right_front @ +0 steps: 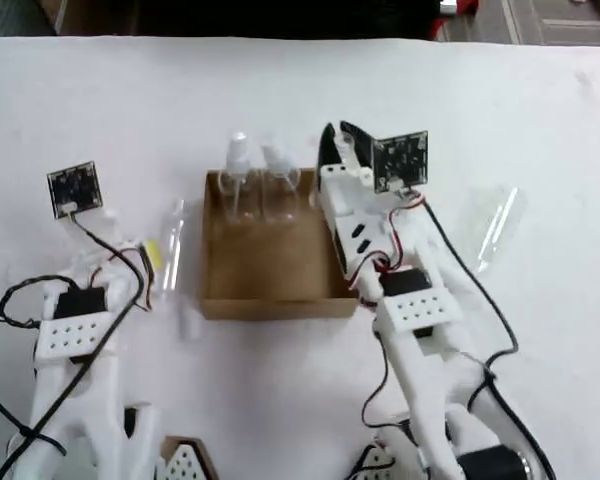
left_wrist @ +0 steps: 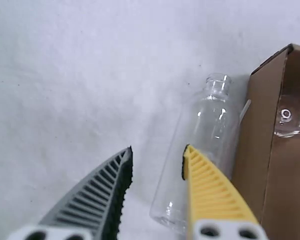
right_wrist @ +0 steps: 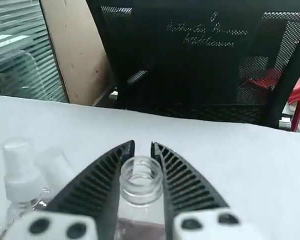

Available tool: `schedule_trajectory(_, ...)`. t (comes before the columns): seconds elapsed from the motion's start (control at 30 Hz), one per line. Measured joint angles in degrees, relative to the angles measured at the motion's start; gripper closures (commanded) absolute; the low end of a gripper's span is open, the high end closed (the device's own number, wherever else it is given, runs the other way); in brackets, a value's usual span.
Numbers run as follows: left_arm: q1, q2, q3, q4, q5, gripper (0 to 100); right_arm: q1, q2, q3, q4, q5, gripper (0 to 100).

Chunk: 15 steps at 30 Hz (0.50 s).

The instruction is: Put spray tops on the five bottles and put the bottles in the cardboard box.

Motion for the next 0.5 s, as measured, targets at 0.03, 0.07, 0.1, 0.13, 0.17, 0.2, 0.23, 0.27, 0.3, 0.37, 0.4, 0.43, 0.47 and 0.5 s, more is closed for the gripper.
schedule_trajectory(0.03,0.0,0.0,0.0,0.0,0.0,84,0.0,1.0,0.0,-0.8,0.0,98.2)
schedule_trajectory(0.07,0.0,0.0,0.0,0.0,0.0,84,0.0,1.8,0.0,-1.4,0.0,98.2)
schedule_trajectory(0.1,0.0,0.0,0.0,0.0,0.0,84,-0.1,2.6,0.0,-1.9,0.0,98.2)
schedule_trajectory(0.13,0.0,0.0,0.0,0.0,0.0,84,-0.4,3.2,0.0,-2.5,0.0,98.2)
schedule_trajectory(0.17,0.0,0.0,0.0,0.0,0.0,84,-0.6,3.9,0.0,-3.1,0.0,98.2)
schedule_trajectory(0.2,0.0,0.0,0.0,0.0,0.0,84,-1.0,4.6,0.0,-3.8,0.0,98.2)
schedule_trajectory(0.23,0.0,0.0,0.0,0.0,0.0,84,-1.1,5.5,0.0,-4.6,0.0,98.2)
schedule_trajectory(0.27,0.0,0.0,0.0,0.0,0.0,84,-1.2,6.6,0.0,-5.5,0.0,98.2)
schedule_trajectory(0.3,0.0,0.0,0.0,0.0,0.0,84,-1.2,7.6,0.0,-6.3,0.0,98.2)
schedule_trajectory(0.37,0.0,0.0,0.0,0.0,0.0,84,-1.1,9.6,0.0,-8.2,0.0,98.2)
schedule_trajectory(0.4,0.0,0.0,0.0,0.0,0.0,84,-1.1,10.7,0.0,-9.1,0.0,98.2)
schedule_trajectory(0.43,0.0,0.0,0.0,0.0,0.0,84,-1.3,11.7,0.0,-10.0,0.0,98.2)
schedule_trajectory(0.47,0.0,0.0,0.0,0.0,0.0,84,-1.4,12.3,0.0,-10.9,0.0,98.2)
schedule_trajectory(0.5,0.0,0.0,0.0,0.0,0.0,84,-1.4,12.9,0.0,-11.7,0.0,98.2)
